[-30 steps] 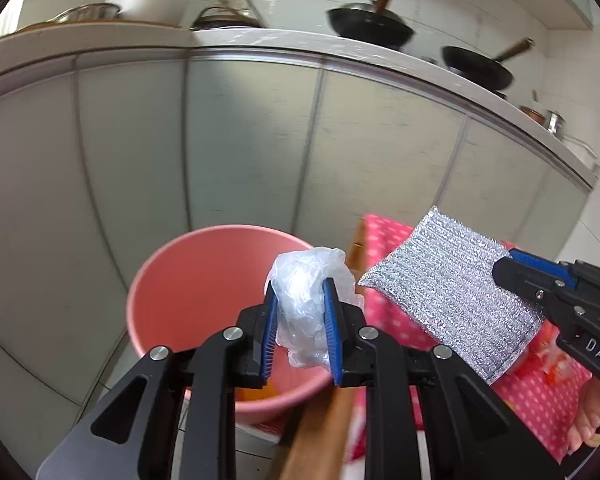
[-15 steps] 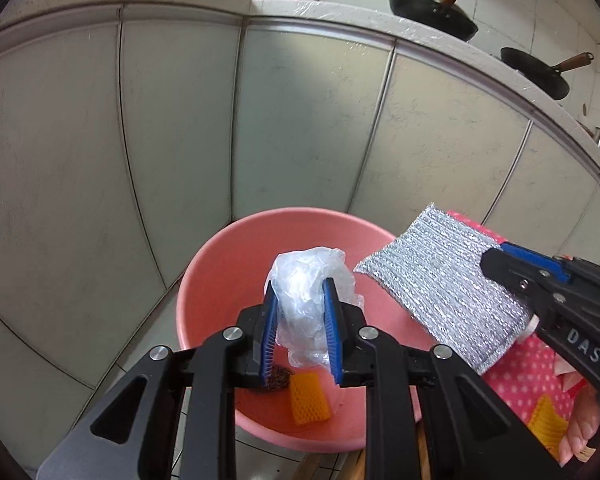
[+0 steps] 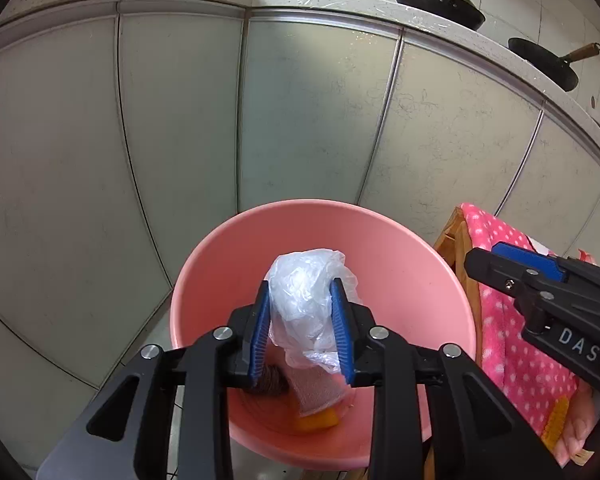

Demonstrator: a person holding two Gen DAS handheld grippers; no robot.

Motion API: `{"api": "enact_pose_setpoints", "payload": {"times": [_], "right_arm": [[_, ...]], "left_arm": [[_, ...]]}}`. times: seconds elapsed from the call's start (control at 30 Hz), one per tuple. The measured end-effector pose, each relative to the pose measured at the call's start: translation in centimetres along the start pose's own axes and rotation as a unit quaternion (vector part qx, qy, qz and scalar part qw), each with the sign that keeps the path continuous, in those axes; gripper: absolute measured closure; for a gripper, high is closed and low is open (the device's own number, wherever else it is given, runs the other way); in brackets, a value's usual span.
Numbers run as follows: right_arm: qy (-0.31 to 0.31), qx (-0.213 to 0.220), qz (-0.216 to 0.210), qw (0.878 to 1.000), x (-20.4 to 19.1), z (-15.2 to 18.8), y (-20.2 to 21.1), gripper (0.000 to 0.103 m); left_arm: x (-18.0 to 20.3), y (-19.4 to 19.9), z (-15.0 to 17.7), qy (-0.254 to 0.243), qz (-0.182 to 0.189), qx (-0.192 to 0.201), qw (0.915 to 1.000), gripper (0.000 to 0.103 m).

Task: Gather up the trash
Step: 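Open both tools to drop the bag and pad into the bucket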

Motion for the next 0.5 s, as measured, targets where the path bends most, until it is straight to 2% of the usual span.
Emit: {"api": "enact_pose_setpoints", "payload": {"times": [0.23,0.5], "right_arm": [[-0.008,0.005,-0.001,1.0,0.4,0.7,1.6,0.069],[-0.02,0.019,-0.007,1.0,1.6,2.1,4.8,0.062]], "left_arm": [[0.5,0.7,0.1,-0.002,0.008,0.0,1.0,0.073],[0.8,3.4,-0.2,0.003,0.051,0.013,0.9986,0.072]]}}
Point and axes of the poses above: each gripper's, at about its wrist camera, not at the fingertips, and y roughly against the way its jaws point, x to its right, z to its underside, the point moved 1 cm from there along -y, roughly the way its jaws point, and after that the axes turned 14 degrees about y, right-handed, at the moved point
